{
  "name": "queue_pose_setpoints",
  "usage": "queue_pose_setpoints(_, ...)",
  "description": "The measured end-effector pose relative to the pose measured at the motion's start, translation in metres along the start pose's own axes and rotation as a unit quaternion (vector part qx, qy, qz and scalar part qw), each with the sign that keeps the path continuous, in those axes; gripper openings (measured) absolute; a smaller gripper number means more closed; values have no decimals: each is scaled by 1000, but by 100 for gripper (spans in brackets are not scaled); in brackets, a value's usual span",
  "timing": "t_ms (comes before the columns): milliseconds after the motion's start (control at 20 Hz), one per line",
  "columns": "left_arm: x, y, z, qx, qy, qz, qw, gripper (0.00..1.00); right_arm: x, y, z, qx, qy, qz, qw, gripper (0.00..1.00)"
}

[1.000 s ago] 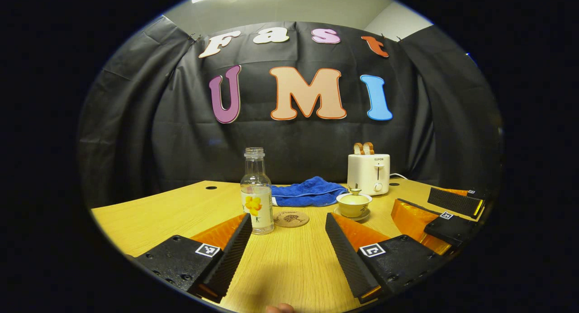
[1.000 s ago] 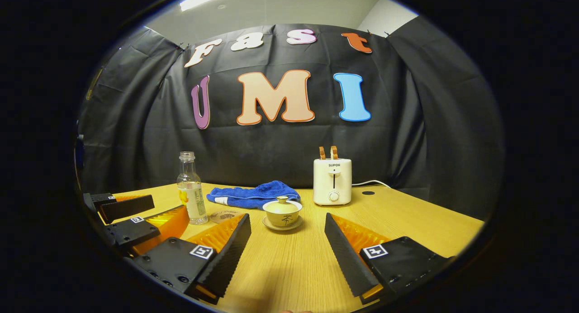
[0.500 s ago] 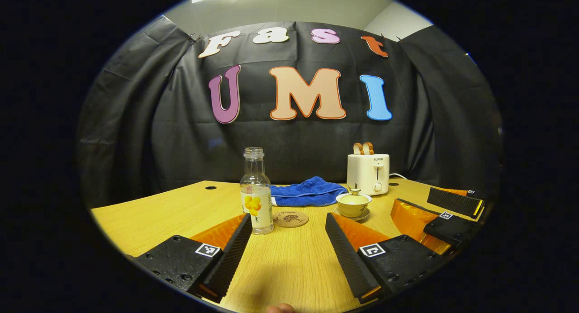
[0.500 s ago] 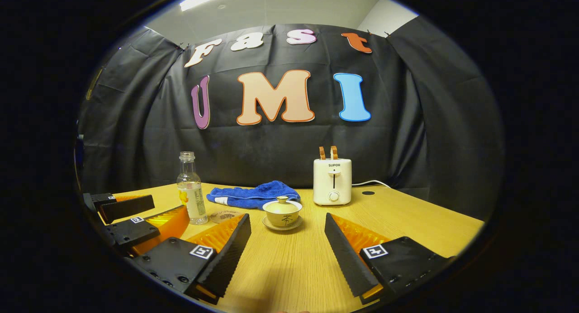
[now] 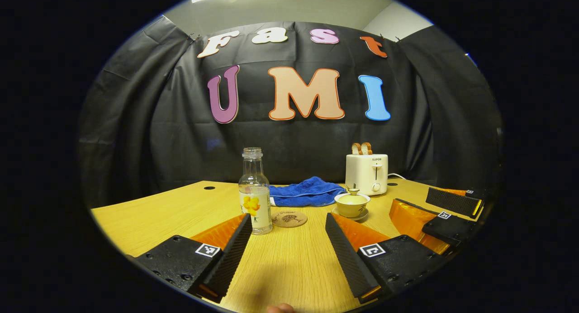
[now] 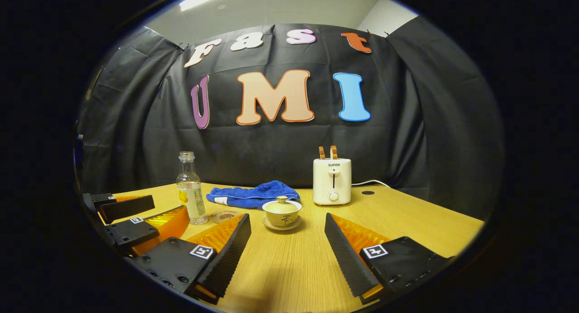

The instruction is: Open the teacup lid with one hand, grasp the water bottle and pour water into the teacup with the other hand; after pouring, place the water bottle on the coaster and then close the teacup lid.

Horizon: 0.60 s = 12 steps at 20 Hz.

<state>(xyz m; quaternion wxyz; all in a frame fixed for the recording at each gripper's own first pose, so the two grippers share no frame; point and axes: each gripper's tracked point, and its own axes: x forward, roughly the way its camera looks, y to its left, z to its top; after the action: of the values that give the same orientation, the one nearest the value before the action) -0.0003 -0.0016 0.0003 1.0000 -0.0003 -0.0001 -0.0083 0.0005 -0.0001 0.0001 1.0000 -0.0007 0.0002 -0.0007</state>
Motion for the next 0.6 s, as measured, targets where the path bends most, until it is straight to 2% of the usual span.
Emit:
queue_pose_setpoints(300, -1, -1, 0, 0, 0, -3, 1000, 95, 4, 1, 0, 1, 1, 4, 1000, 100)
queue_pose_setpoints(600, 0, -3, -1, 0, 0, -12, 1000, 95, 48, 4, -4, -1, 6, 12, 1000, 100)
